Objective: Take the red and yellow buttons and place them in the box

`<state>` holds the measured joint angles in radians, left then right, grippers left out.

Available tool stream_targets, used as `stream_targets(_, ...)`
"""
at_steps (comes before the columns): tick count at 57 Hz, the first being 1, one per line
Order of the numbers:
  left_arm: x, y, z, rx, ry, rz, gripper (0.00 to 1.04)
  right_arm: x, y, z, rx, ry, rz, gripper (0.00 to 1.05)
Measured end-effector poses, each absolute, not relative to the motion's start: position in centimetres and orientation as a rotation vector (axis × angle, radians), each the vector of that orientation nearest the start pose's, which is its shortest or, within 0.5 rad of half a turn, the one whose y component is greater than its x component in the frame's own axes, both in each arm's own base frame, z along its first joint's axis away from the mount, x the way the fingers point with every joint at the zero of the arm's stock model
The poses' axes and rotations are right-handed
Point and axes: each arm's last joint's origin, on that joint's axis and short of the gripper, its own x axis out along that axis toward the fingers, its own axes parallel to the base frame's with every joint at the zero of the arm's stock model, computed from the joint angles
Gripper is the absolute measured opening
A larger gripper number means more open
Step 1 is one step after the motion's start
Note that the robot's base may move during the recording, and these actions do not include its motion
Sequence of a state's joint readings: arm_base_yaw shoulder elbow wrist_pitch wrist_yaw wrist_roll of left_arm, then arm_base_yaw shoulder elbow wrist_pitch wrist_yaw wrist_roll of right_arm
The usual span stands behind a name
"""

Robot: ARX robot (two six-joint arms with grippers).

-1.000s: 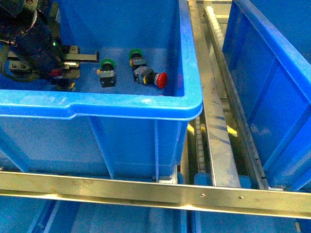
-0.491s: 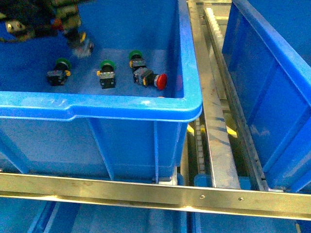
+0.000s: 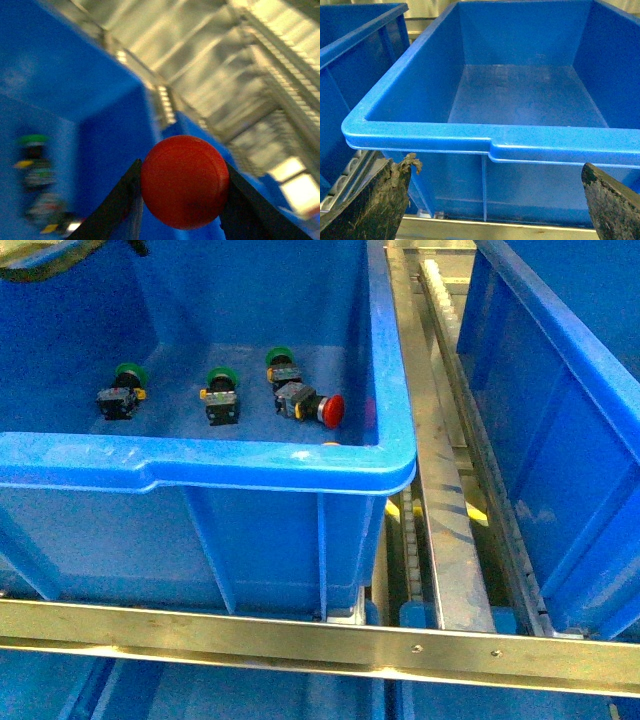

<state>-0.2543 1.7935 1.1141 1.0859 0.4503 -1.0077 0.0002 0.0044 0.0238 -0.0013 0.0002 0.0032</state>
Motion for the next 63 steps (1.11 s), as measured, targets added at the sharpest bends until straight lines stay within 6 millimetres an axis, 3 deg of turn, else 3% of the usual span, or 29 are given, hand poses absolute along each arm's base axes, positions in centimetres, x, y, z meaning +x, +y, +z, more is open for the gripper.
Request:
stream_targets(7, 37.2, -15.3, 28.0, -1.025, 0.060, -1.047, 0.34, 9.6, 0.0, 17.1, 0.003, -0.018, 0.000, 0.99)
stream_targets(16, 37.0, -18.2, 25.7, -1.059, 0.195, -1.152, 0.34, 9.6, 0.0, 17.1, 0.003, -0.018, 0.000, 0.99)
stream_targets(34, 36.5, -18.8, 25.4, -1.062, 0.219, -1.207, 0.34, 9.6, 0.0, 17.1, 0.003, -0.018, 0.000, 0.99)
stream_targets(36, 36.4, -18.8, 25.6, -1.062, 0.217, -1.211, 0.34, 9.8, 0.0, 17.3, 0.013, -0.032, -0.060, 0.99)
stream_targets(39, 36.2, -18.7, 25.9, -1.060, 0.209, -1.222, 0.34, 10.4, 0.0, 18.4, 0.007, -0.107, -0.237, 0.99)
stream_targets(42, 36.0, -18.7, 26.4, -1.058, 0.198, -1.229, 0.34, 11.0, 0.0, 19.7, -0.014, -0.160, -0.306, 0.99)
stream_targets(50, 35.4, -18.5, 27.6, -1.042, 0.183, -1.256, 0.34, 14.0, 1.0, 25.7, -0.277, -0.315, -0.145, 0.99)
stream_targets(54, 35.3, -18.5, 27.8, -1.040, 0.177, -1.260, 0.34, 15.2, 1.5, 28.0, -0.319, -0.334, -0.072, 0.99)
stream_targets(58, 35.2, -18.3, 28.0, -1.041, 0.171, -1.257, 0.34, 16.1, 1.8, 29.8, -0.245, -0.335, -0.063, 0.99)
stream_targets(63, 35.2, -18.2, 28.0, -1.041, 0.160, -1.245, 0.34, 17.0, 2.6, 31.8, 0.058, -0.386, -0.029, 0.99)
